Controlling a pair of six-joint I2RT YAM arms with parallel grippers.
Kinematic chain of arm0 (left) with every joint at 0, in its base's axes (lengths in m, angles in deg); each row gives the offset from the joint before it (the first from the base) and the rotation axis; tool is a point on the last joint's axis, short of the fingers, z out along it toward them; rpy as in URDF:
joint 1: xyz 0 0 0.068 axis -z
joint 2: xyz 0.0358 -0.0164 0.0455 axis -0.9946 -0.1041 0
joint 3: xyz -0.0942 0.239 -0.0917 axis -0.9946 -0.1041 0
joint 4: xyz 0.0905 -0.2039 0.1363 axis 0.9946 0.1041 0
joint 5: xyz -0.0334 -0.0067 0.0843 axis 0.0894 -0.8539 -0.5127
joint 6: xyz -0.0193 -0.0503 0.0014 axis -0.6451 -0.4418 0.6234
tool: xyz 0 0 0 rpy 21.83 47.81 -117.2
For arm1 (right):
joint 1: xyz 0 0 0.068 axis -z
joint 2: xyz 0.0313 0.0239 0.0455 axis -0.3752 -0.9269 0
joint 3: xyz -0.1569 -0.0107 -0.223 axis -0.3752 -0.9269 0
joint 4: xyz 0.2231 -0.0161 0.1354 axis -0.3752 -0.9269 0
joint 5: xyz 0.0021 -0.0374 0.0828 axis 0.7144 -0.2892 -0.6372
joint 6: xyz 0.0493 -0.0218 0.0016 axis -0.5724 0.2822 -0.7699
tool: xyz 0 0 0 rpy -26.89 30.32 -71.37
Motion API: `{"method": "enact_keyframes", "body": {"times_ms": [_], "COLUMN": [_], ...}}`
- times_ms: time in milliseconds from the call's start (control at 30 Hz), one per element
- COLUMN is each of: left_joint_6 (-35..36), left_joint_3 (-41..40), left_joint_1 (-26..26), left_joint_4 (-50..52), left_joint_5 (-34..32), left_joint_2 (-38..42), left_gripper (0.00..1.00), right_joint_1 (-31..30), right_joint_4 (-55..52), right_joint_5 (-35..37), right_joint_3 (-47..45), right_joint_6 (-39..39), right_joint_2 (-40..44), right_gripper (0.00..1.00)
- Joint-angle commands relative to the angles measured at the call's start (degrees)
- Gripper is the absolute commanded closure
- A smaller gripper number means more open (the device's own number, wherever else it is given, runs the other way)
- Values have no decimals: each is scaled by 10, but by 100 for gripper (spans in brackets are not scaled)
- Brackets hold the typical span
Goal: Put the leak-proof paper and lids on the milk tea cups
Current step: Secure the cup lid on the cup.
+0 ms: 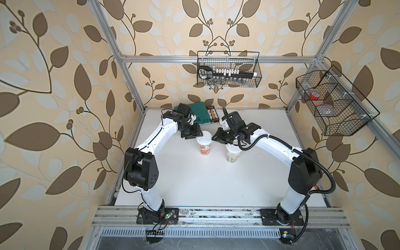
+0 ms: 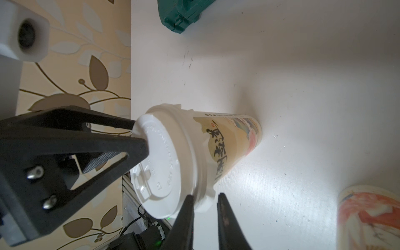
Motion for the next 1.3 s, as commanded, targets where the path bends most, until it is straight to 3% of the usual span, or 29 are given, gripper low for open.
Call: {"method": "enact_keyframes", "body": {"times_ms": [0, 233, 700, 1000, 1267], "left_joint_6": [2, 0, 0, 0, -1], "left_joint_3": [-18, -28, -29, -28, -30], "left_joint_1": [2, 1, 1, 2, 1], "left_joint_4": [25, 15, 16, 17, 17], "left_joint_5": [-16, -9, -12, -14, -14], "left_joint_2": [8, 10, 18, 19, 19], "left_gripper": [51, 51, 51, 51, 51], "right_joint_1": [-1, -8, -8, -8, -8], "right_joint_4": [-31, -85, -72, -94, -72], "right_joint_5": [11, 20, 36, 47, 33], "right_joint_3": [-7, 26, 44, 100, 91], "right_joint_6": [7, 28, 21, 28, 20], "right_joint_2": [-21, -56, -8, 1, -11], "right_gripper": [80, 81, 80, 77, 76]}}
